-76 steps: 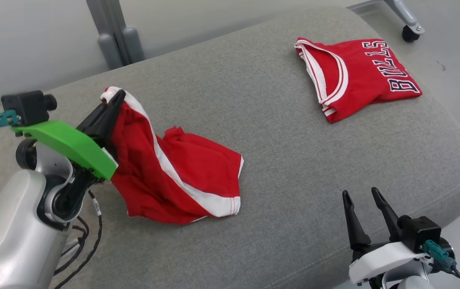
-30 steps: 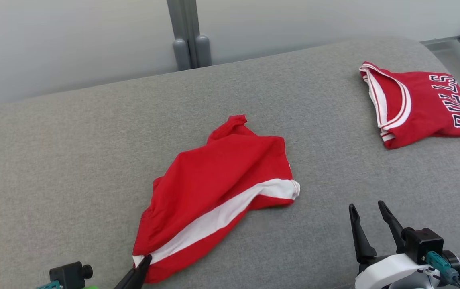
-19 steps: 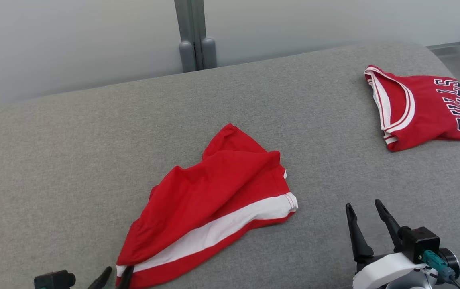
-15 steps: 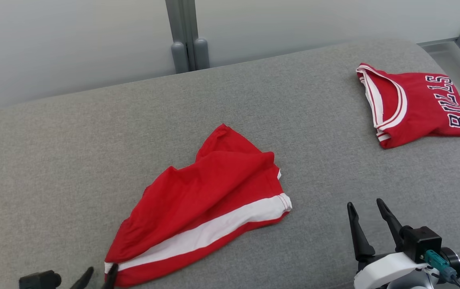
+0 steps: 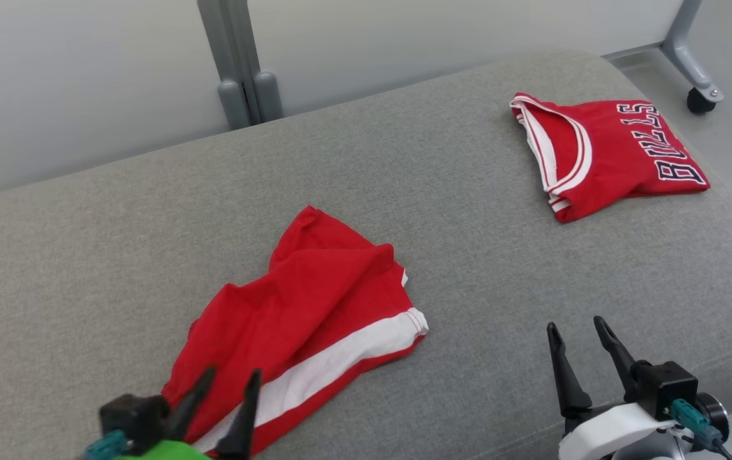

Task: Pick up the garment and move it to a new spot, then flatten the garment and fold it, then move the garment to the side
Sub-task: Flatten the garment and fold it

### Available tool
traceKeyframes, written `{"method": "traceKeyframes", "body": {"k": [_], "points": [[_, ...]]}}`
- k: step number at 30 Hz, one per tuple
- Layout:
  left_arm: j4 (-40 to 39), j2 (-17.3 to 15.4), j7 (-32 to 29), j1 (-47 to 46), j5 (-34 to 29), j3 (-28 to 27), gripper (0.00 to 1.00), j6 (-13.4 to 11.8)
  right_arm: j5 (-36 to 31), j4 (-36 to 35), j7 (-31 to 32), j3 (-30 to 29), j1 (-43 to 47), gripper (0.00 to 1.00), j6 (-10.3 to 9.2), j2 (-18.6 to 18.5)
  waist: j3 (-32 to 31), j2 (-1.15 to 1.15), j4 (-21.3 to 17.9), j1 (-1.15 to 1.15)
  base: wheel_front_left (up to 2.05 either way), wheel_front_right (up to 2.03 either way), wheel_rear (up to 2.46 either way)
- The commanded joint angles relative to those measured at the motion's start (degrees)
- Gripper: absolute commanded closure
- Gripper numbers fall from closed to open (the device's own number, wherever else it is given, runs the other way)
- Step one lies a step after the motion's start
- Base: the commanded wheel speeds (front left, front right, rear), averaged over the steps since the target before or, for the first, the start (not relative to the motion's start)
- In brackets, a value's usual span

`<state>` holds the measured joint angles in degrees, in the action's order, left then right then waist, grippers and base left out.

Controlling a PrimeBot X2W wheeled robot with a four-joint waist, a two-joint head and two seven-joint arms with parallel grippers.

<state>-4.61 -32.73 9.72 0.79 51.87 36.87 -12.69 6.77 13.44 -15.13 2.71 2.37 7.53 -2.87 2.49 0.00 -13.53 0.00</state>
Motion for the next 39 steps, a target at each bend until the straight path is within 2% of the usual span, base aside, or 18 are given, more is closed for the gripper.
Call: {"method": "traceKeyframes", "body": {"k": [1, 4, 9, 16, 17, 18, 19, 20, 21, 25, 34, 35, 36, 37, 38, 39], "points": [[0.7, 1.3, -1.5, -2.7, -2.0, 2.3, 0.00, 1.0, 0.0, 0.0, 0.0, 0.3, -0.1, 0.00, -0.10, -0.1, 0.2, 0.00, -1.2, 0.00, 0.00, 0.00, 0.00], [4.1, 4.8, -4.1, -7.2, -4.9, 7.1, 0.00, 3.2, 0.5, -0.1, 0.0, 0.6, -0.9, 0.00, -0.09, -0.1, 0.7, 0.00, -2.2, 0.00, 0.00, 0.00, 0.00], [15.4, 11.7, -6.6, -14.5, -7.3, 12.2, 0.00, 6.7, 1.1, -0.1, 0.0, 1.2, -1.7, 0.00, -0.10, -0.1, 2.0, 0.00, -4.0, 0.00, 0.00, 0.00, 0.00], [30.7, 16.0, -5.7, -20.9, -9.9, 14.1, 0.00, 8.6, 1.1, -0.1, 0.0, 0.9, -1.6, 0.00, -0.09, -0.1, 3.0, 0.00, -6.1, 0.00, 0.00, 0.00, 0.00], [32.3, 16.4, -5.2, -21.3, -10.1, 14.0, 0.04, 8.6, 1.1, -0.1, 0.0, 0.6, -1.5, 0.00, -0.10, -0.1, 3.1, 0.00, -6.2, 0.00, 0.00, 0.00, 0.00], [33.4, 16.7, -4.9, -21.4, -10.0, 14.0, 0.24, 8.8, 1.2, -0.2, 0.0, 0.5, -1.4, 0.00, -0.10, -0.1, 3.1, 0.00, -6.3, 0.00, 0.00, 0.00, 0.00], [34.8, 17.1, -4.5, -21.5, -9.7, 14.0, 0.56, 9.2, 1.2, -0.3, 0.0, 0.4, -1.3, 0.00, -0.09, 0.0, 3.2, 0.00, -6.3, 0.00, 0.00, 0.00, 0.00], [35.8, 17.2, -4.4, -21.7, -10.0, 14.2, 0.73, 9.4, 1.3, -0.3, 0.0, 0.4, -1.2, 0.00, -0.09, 0.0, 3.2, 0.00, -6.3, 0.00, 0.00, 0.00, 0.00], [36.7, 17.3, -3.9, -22.0, -10.3, 14.5, 1.00, 9.7, 1.3, -0.3, 0.0, 0.4, -1.1, 0.00, -0.09, 0.0, 3.2, 0.00, -6.3, 0.00, 0.00, 0.00, 0.00], [38.4, 19.1, -1.6, -22.4, -11.3, 15.6, 1.00, 10.8, 1.6, -0.2, 0.0, 0.4, -1.1, 0.00, -0.09, -0.1, 3.4, 0.00, -5.9, 0.00, 0.00, 0.00, 0.00], [38.4, 22.2, 1.8, -19.8, -14.2, 18.8, 1.00, 9.0, 1.7, -0.1, 0.0, 0.1, -1.3, 0.00, -0.09, -0.1, 3.7, 0.00, -4.7, 0.00, 0.00, 0.00, 0.00], [38.6, 22.4, 2.4, -19.8, -14.7, 19.0, 0.90, 8.8, 1.6, -0.1, 0.0, 0.2, -1.3, 0.00, -0.09, -0.1, 3.8, 0.00, -4.6, 0.00, 0.00, 0.00, 0.00], [39.0, 22.7, 2.9, -19.7, -14.9, 19.0, 0.62, 8.6, 1.5, -0.1, 0.0, 0.2, -1.4, 0.00, -0.10, -0.1, 3.9, 0.00, -4.5, 0.00, 0.00, 0.00, 0.00], [39.3, 23.0, 3.3, -19.6, -15.1, 19.2, 0.41, 8.5, 1.5, 0.0, 0.0, 0.2, -1.5, 0.00, -0.10, -0.1, 4.0, 0.00, -4.4, 0.00, 0.00, 0.00, 0.00], [39.5, 23.5, 3.7, -19.4, -15.3, 19.2, 0.11, 8.5, 1.5, 0.0, 0.0, 0.2, -1.5, 0.00, -0.09, -0.1, 4.0, 0.00, -4.3, 0.00, 0.00, 0.00, 0.00], [39.8, 23.9, 4.0, -19.2, -15.2, 19.1, 0.00, 8.5, 1.5, 0.0, 0.0, 0.2, -1.6, 0.00, -0.10, -0.1, 4.0, 0.00, -4.1, 0.00, 0.00, 0.00, 0.00]]}}
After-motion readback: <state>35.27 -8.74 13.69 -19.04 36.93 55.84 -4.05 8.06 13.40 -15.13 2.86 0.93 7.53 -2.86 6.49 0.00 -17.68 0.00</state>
